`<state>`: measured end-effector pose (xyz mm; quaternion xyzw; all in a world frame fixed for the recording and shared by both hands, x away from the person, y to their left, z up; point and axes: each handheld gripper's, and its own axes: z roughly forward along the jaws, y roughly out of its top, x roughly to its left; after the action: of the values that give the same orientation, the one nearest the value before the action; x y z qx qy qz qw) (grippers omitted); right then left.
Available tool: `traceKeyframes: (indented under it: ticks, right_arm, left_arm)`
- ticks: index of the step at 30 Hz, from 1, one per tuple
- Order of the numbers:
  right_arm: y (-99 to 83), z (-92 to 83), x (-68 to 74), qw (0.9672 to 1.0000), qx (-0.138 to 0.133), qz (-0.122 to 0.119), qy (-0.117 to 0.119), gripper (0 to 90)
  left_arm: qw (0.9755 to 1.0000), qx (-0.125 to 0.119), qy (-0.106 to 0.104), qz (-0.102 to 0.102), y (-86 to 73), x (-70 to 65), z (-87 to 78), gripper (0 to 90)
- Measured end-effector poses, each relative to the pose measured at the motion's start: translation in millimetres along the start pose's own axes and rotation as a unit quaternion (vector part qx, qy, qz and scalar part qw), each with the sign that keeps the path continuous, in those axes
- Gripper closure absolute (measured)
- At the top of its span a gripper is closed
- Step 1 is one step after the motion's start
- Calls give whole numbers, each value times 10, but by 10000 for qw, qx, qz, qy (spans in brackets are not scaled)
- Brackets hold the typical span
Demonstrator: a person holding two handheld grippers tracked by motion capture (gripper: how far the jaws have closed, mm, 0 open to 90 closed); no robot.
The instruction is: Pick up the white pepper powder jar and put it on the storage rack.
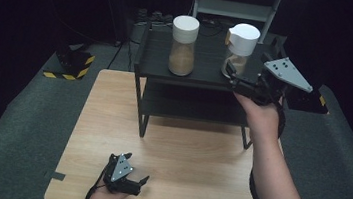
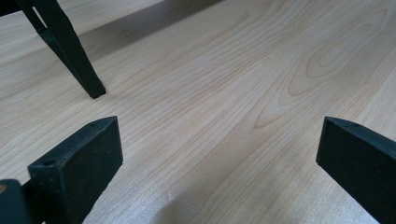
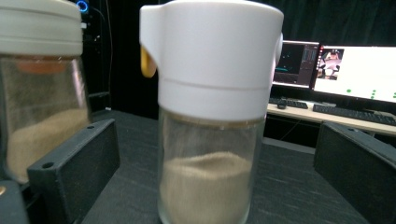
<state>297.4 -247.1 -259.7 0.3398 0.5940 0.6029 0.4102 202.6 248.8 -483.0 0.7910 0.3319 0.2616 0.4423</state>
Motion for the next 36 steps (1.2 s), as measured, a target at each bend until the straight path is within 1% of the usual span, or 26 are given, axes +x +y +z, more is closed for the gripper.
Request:
traceKeyframes:
  ticks: [8, 10, 12, 20, 24, 26, 27, 30, 36]
  right_arm:
    - [-65, -148, 6, 9999, 5, -56, 99, 1]
    - [-83, -191, 25, 9999, 13, -121, 100, 1]
    - [-111, -239, 33, 9998, 0, -141, 158, 1]
    - [-212, -399, 95, 9995, 1, -201, 250, 1]
    - [-294, -484, 125, 9994, -8, -210, 284, 1]
    - [-351, -528, 135, 9993, -23, -200, 303, 0]
    - [-351, -528, 135, 9993, -23, -200, 303, 0]
    - [-448, -594, 137, 9992, 7, -194, 346, 1]
    - [-588, -697, 131, 9991, 45, -173, 391, 0]
  left_arm:
    - [10000, 14, 22, -2, 5, -8, 2, 9]
    - [10000, 22, 25, 3, 8, -9, 4, 8]
    - [10000, 26, 25, -3, 9, -8, 5, 9]
    - [10000, 26, 37, 0, 9, -15, 4, 9]
    - [10000, 41, 53, 39, 15, -27, 6, 8]
    - [10000, 33, 57, 22, 12, -26, 5, 8]
    - [10000, 33, 57, 22, 12, -26, 5, 8]
    - [10000, 17, 56, 17, 6, -22, 2, 9]
    - [10000, 19, 63, 34, 7, -29, 3, 9]
